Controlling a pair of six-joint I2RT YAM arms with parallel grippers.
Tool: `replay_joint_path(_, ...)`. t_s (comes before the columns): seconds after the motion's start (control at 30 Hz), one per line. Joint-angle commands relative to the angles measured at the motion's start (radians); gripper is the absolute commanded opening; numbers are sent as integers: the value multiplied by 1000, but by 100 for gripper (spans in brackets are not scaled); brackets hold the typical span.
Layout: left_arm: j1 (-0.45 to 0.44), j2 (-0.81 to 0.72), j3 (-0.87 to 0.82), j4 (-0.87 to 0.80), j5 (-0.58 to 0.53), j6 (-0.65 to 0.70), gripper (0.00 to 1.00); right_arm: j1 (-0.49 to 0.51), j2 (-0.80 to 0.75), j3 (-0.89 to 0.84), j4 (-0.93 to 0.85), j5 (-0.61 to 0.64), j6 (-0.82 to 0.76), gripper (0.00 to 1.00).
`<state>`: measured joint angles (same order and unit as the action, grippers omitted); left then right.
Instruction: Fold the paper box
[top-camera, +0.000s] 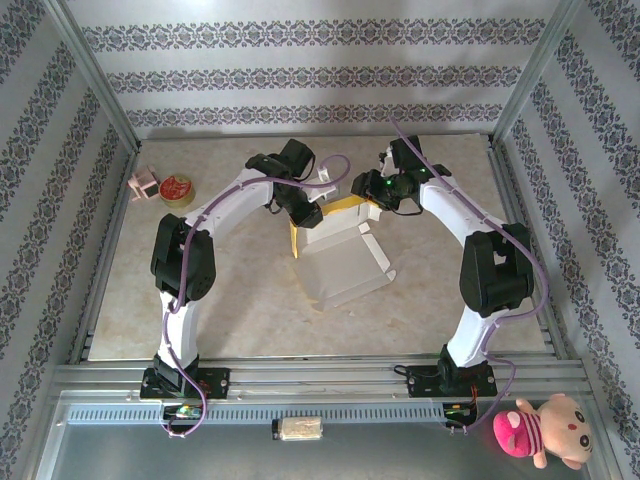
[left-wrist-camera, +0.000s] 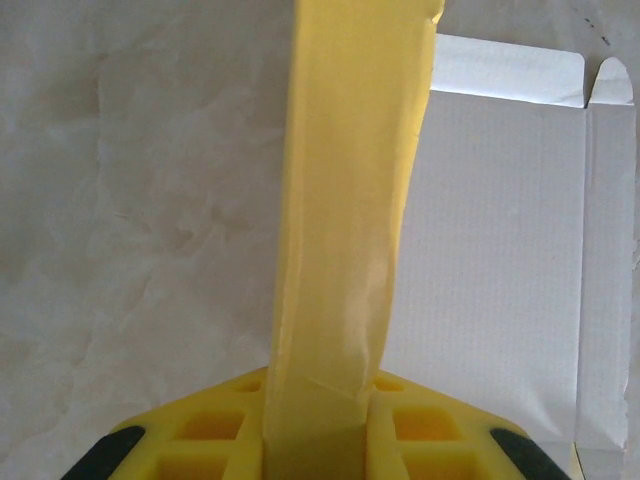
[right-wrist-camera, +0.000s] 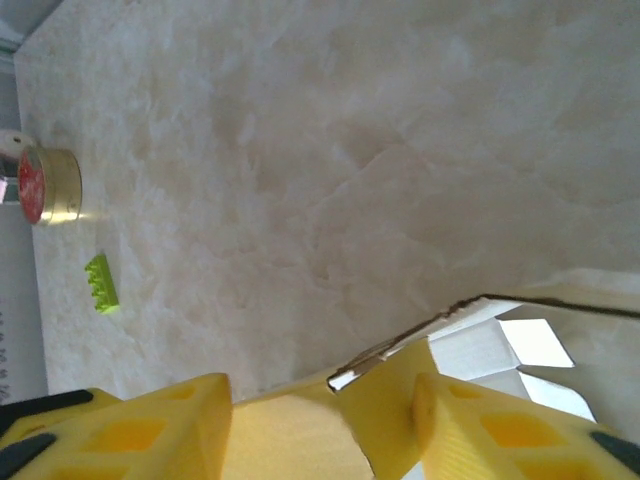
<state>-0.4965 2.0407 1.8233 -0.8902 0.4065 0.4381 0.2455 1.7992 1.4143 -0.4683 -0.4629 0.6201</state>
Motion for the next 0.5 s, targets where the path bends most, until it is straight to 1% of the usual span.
replay_joint_path(0.0, -19, -56, -3, 22, 28, 9, 18, 9, 23, -4, 8, -48, 21, 50)
replay_joint_path(0.03, -19, -56, -2, 23, 29, 9, 18, 13, 27, 1, 10, -60, 24, 50)
replay_joint_path(0.17, -19, -56, -6, 29, 26, 5, 18, 18, 30, 0, 42, -118, 51, 38)
replay_joint_path(0.33, -19, -49, -9, 34, 28, 3, 17, 20, 13, -43, 75, -111, 73, 25)
replay_joint_path(0.37, -19, -49, -9, 34, 28, 2, 18, 20, 12, -49, 74, -104, 72, 20)
replay_joint_path(0.4, -20, -50, -10, 34, 26, 2, 17, 19, 13, -52, 75, -102, 70, 17)
replay_joint_path(0.47, -20, -48, -12, 34, 23, 3, 17, 16, 15, -52, 73, -99, 70, 16)
